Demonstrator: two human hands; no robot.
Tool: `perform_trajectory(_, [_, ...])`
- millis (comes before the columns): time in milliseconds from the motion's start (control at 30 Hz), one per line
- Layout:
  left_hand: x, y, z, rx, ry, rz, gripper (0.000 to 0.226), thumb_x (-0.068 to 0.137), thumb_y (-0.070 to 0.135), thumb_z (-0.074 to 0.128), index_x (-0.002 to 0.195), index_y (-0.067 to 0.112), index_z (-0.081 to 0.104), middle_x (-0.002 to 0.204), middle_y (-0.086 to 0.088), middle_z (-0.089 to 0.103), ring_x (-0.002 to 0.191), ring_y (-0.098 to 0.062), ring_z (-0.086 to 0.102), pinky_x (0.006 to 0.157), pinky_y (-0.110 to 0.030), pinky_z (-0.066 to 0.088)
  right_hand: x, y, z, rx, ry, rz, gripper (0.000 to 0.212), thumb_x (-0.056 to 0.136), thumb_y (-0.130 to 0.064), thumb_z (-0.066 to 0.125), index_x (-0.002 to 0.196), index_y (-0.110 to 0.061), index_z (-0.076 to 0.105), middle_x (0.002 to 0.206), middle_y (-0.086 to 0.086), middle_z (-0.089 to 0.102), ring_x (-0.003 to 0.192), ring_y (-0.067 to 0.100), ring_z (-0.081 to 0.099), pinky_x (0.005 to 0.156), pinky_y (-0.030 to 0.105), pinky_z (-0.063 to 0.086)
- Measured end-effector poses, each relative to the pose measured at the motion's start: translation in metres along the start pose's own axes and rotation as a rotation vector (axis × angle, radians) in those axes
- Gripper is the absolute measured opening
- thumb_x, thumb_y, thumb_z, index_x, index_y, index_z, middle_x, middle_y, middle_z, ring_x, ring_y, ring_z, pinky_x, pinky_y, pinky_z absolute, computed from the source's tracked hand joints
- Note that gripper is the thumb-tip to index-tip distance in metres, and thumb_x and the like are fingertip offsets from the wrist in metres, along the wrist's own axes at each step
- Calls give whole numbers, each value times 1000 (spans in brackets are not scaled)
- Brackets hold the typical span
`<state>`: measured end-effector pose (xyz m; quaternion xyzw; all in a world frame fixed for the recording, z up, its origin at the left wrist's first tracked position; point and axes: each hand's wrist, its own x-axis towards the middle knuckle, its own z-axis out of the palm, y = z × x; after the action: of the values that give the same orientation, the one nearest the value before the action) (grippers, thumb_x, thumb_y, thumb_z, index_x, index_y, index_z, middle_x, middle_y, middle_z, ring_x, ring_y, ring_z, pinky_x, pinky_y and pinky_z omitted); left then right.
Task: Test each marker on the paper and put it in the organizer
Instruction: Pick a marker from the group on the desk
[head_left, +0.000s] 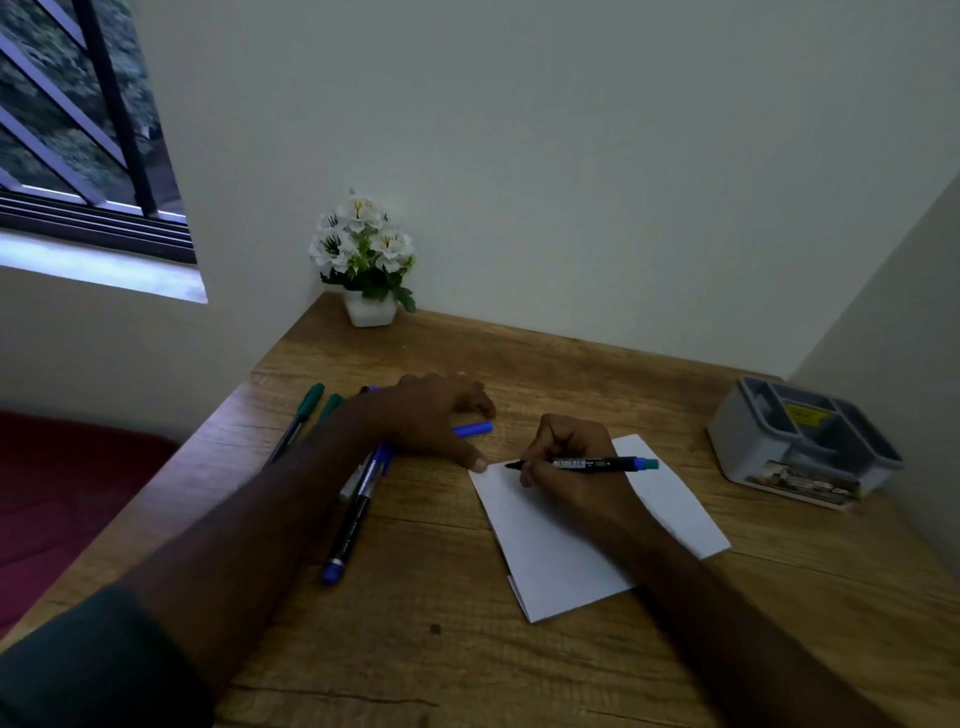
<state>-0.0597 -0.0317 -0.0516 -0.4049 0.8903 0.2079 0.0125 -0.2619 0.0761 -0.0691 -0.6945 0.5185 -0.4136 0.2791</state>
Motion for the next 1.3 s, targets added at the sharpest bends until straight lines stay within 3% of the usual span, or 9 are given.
perform_trajectory(167, [0, 1, 1, -56, 11, 7, 79, 72, 61, 73, 140, 38, 41, 155, 8, 33, 138, -17, 34, 111, -45, 33, 3, -1, 8, -67, 2, -56, 11, 78, -21, 73, 69, -22, 67, 74, -4, 66, 74, 16, 65, 66, 30, 56])
perform_trajectory(267, [1, -1, 2, -35, 26, -5, 81, 72, 63, 73, 141, 38, 39, 155, 9, 32, 139, -16, 34, 111, -43, 33, 6, -8, 24, -52, 26, -6, 14, 70, -37, 69, 68, -24, 67, 71, -6, 67, 71, 10, 64, 66, 30, 54])
perform_trajectory(433, [1, -2, 1, -43, -5, -36, 90, 72, 63, 72, 148, 34, 33, 162, 6, 19, 149, -18, 15, 119, -47, 22, 7, -4, 28, -32, 46, 42, 30, 80, -18, 75, 55, -23, 58, 62, -16, 61, 62, 0, 58, 55, 13, 43])
perform_trajectory(533, [2, -4, 1, -69, -24, -30, 92, 74, 59, 73, 151, 33, 29, 163, 6, 15, 148, -18, 17, 119, -41, 23, 7, -2, 27, -12, 23, 56, 30, 82, -18, 74, 57, -20, 58, 61, -14, 60, 63, 2, 58, 55, 13, 43])
perform_trajectory(1300, [3, -6, 1, -48, -39, -23, 89, 79, 57, 69, 152, 33, 25, 163, 6, 12, 148, -19, 14, 117, -39, 21, 10, -3, 35, -103, 17, 64, 30, 85, -23, 72, 59, -23, 57, 64, -11, 60, 66, 2, 56, 57, 13, 42])
